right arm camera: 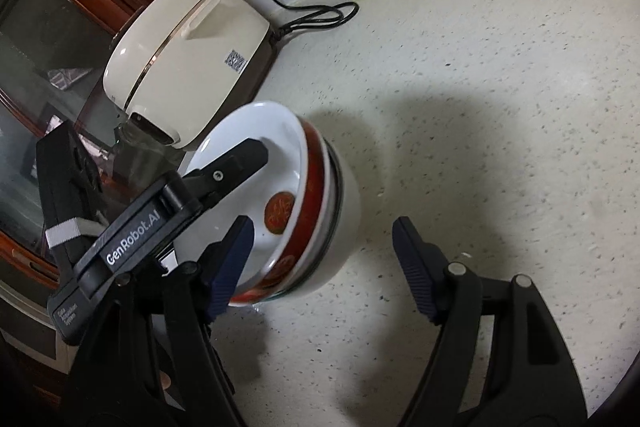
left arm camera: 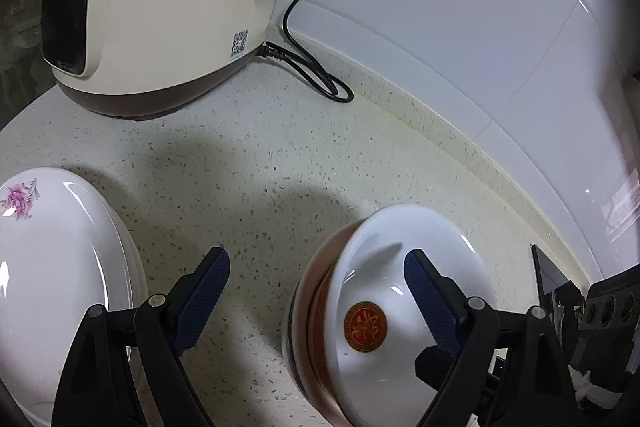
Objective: Organize plates and bowls
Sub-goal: 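Close both tools on the rim of the nested bowl stack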
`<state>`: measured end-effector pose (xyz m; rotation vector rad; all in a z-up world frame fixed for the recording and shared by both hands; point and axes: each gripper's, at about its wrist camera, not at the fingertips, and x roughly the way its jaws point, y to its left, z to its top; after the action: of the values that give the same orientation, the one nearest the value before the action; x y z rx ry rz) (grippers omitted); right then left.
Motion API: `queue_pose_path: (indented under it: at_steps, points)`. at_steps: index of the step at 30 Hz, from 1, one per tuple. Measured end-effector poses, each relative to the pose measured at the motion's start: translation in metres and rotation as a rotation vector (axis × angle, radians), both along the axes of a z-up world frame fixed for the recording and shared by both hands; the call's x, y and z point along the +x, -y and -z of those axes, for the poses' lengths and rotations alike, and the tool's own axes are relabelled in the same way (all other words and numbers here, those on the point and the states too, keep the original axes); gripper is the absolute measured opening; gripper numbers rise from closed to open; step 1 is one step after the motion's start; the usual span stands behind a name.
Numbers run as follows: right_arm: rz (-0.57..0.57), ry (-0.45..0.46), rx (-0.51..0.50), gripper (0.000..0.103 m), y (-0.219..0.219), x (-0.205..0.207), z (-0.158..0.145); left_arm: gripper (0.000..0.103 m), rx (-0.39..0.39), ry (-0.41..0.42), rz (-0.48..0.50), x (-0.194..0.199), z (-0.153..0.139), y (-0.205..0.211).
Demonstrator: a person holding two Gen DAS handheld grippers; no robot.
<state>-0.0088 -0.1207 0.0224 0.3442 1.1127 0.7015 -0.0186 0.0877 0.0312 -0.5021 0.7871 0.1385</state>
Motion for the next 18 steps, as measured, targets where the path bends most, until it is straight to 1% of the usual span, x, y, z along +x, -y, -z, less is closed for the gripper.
queue_pose_path:
  at_steps: [4, 6, 7, 8, 9, 16, 17, 18]
  points:
    - [-0.024, -0.025, 0.037, 0.078, -0.004, 0.002, 0.007, 0.09, -0.014, -0.025, 0.019, 0.007, 0.005, -0.003]
    - [-0.045, -0.036, 0.044, 0.079, -0.008, 0.004, 0.012, 0.091, -0.009, -0.04, 0.03, 0.011, 0.008, -0.004]
    - [-0.049, -0.042, 0.052, 0.079, -0.01, 0.005, 0.016, 0.091, -0.001, -0.034, 0.039, 0.013, 0.009, -0.004]
    - [-0.04, -0.045, 0.066, 0.08, -0.009, 0.005, 0.018, 0.091, 0.002, -0.037, 0.041, 0.014, 0.009, -0.004]
    - [-0.035, -0.037, 0.061, 0.079, -0.01, 0.005, 0.017, 0.091, 0.002, -0.039, 0.045, 0.016, 0.009, -0.004]
    - [0.051, -0.063, 0.069, 0.079, -0.009, 0.0, 0.016, 0.092, -0.018, -0.041, 0.043, 0.02, 0.009, -0.007]
    - [0.064, -0.071, 0.073, 0.078, -0.009, 0.0, 0.016, 0.092, -0.02, -0.047, 0.044, 0.02, 0.008, -0.008]
    - [0.074, -0.081, 0.078, 0.073, -0.01, 0.0, 0.016, 0.092, -0.018, -0.057, 0.049, 0.022, 0.009, -0.007]
